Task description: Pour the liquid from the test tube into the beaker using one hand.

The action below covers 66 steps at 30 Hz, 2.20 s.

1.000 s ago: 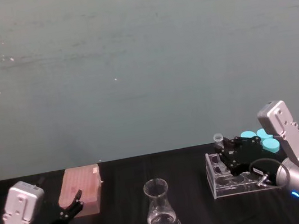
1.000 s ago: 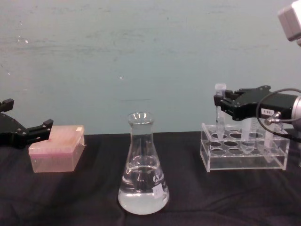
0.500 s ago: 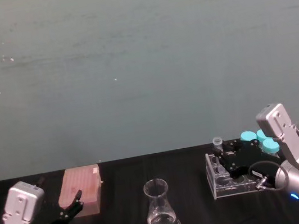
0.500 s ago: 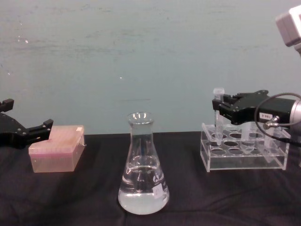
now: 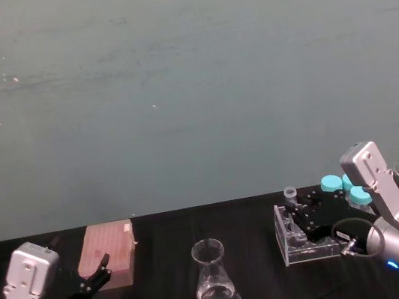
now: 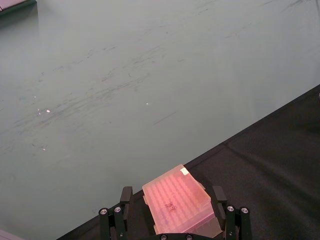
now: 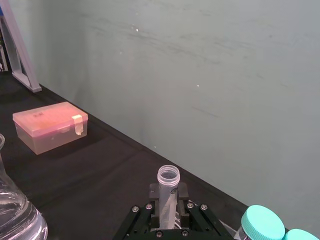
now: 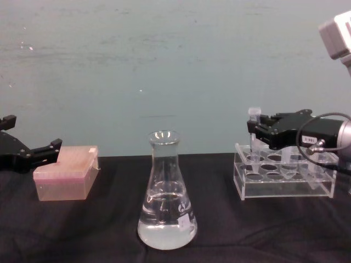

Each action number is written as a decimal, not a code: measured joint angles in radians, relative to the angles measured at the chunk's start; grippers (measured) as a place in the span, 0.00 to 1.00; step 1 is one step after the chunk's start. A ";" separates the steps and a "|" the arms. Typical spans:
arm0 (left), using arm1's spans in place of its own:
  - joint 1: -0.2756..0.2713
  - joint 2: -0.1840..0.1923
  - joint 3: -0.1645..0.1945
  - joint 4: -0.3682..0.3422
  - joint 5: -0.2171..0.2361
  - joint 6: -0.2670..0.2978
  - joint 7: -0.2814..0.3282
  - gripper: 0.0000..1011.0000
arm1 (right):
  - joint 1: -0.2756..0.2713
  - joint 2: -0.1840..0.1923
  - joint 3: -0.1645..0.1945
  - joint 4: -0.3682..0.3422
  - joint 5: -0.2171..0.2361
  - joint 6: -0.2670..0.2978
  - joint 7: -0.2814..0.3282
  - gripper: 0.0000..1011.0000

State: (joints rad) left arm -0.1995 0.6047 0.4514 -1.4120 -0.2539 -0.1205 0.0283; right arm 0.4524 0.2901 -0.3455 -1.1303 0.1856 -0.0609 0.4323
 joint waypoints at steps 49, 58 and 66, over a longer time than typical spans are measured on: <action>0.000 0.000 0.000 0.000 0.000 0.000 0.000 0.99 | 0.001 0.001 -0.002 0.001 -0.004 0.009 -0.006 0.99; 0.000 0.000 0.000 0.000 0.000 0.000 0.000 0.99 | 0.001 0.001 -0.002 0.002 -0.004 0.009 -0.006 0.99; 0.000 0.000 0.000 0.000 0.000 0.000 0.000 0.99 | 0.001 0.001 -0.002 0.002 -0.004 0.009 -0.006 0.99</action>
State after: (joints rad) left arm -0.1995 0.6047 0.4514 -1.4120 -0.2539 -0.1205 0.0282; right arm 0.4537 0.2907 -0.3476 -1.1287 0.1819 -0.0517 0.4263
